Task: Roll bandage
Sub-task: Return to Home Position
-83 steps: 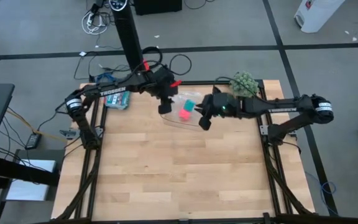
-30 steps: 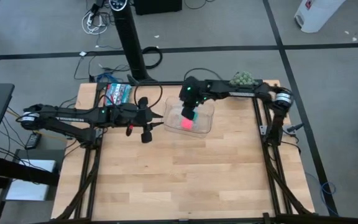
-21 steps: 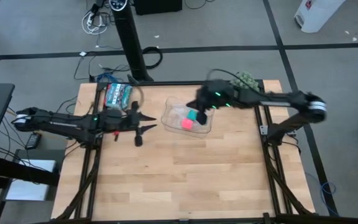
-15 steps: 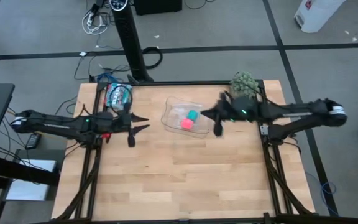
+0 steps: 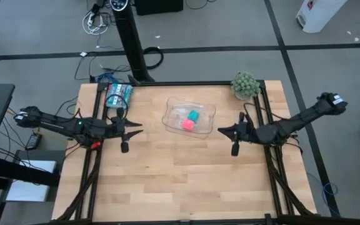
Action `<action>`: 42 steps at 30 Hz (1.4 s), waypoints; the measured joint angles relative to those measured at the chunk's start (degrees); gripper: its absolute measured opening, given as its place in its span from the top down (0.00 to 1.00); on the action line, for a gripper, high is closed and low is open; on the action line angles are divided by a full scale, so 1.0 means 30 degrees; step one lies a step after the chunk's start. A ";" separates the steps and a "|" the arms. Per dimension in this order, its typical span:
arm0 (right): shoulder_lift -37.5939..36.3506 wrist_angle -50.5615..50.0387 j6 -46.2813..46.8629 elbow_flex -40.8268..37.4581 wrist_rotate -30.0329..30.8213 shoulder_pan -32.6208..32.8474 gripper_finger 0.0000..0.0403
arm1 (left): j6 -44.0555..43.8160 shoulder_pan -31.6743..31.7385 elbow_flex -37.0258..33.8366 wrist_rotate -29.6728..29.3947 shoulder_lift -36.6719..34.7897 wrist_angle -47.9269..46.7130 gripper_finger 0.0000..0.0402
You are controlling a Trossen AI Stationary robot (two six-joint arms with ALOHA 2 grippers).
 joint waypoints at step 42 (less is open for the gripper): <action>-0.0328 1.0616 -0.1471 -0.7242 -0.4421 0.8091 0.98 | -0.3177 -0.1927 -0.6234 0.2969 -0.4587 0.0828 0.80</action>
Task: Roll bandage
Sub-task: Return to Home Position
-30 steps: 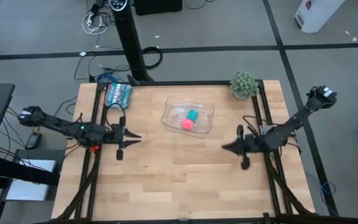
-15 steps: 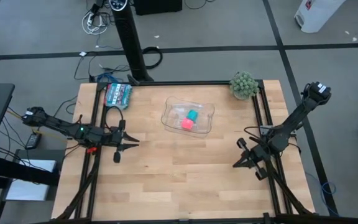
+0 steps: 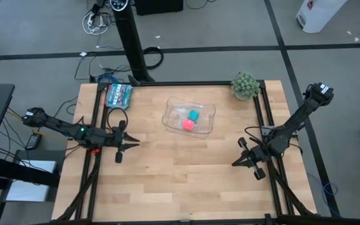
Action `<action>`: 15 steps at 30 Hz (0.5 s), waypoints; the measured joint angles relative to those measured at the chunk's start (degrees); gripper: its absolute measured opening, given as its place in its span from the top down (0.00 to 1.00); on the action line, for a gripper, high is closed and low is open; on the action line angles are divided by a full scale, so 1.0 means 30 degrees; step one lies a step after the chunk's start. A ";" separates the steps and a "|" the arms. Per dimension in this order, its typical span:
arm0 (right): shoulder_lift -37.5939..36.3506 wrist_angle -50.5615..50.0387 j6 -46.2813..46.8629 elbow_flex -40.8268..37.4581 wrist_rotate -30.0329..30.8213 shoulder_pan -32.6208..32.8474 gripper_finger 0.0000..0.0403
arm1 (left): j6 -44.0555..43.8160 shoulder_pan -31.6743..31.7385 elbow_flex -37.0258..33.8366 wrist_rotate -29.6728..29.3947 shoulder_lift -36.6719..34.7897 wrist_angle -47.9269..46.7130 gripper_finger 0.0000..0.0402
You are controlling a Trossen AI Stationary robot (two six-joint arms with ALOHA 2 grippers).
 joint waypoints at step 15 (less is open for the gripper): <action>-0.1978 -0.0360 0.0348 -0.0015 -0.0148 -0.0037 1.00 | -0.1473 0.0015 0.0007 0.0030 0.0000 0.1029 0.80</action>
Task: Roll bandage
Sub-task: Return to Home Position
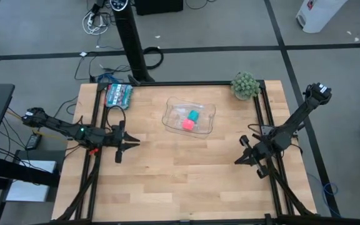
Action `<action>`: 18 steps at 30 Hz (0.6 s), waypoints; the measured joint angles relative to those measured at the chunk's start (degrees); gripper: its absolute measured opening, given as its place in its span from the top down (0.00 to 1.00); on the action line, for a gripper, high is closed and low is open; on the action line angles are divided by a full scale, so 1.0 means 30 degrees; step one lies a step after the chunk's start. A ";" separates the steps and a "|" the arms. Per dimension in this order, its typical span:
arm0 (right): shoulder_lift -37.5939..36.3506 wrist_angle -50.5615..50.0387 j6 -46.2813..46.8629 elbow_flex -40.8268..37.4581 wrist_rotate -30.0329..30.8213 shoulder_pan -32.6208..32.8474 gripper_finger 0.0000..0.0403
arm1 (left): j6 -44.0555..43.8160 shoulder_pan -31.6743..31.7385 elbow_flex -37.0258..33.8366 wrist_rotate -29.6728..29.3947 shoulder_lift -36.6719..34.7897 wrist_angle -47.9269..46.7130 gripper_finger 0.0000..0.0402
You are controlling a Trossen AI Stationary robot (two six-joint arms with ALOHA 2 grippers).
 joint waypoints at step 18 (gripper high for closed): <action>-0.6596 -0.0350 0.0015 -0.0015 -0.0205 -0.2872 0.99 | -0.0007 0.1762 -0.1603 0.0095 -0.6105 0.2233 0.80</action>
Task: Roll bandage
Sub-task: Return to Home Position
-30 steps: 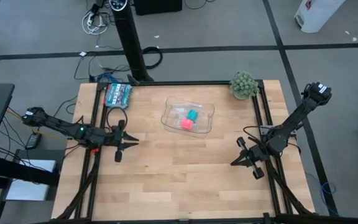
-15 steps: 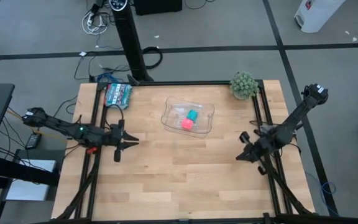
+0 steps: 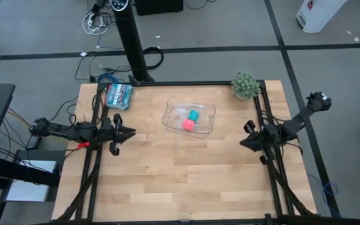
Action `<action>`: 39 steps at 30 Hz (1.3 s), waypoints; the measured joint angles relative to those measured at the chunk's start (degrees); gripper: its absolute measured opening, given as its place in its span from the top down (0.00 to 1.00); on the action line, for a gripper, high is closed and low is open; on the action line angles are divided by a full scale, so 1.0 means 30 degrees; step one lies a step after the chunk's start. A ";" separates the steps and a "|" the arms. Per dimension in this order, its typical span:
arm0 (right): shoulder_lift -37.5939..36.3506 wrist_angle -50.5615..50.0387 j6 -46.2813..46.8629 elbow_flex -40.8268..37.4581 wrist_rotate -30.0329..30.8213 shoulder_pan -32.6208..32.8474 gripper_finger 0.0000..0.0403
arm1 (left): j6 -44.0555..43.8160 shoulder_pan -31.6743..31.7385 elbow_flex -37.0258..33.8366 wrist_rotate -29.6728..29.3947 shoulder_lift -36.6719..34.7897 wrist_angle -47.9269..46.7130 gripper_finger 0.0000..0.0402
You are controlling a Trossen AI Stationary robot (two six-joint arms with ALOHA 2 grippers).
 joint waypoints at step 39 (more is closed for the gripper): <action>-0.5658 -1.1931 -0.0121 0.0018 -0.0059 -0.4011 0.98 | 0.0004 0.1159 -0.0029 0.0036 -0.0015 -0.0365 0.80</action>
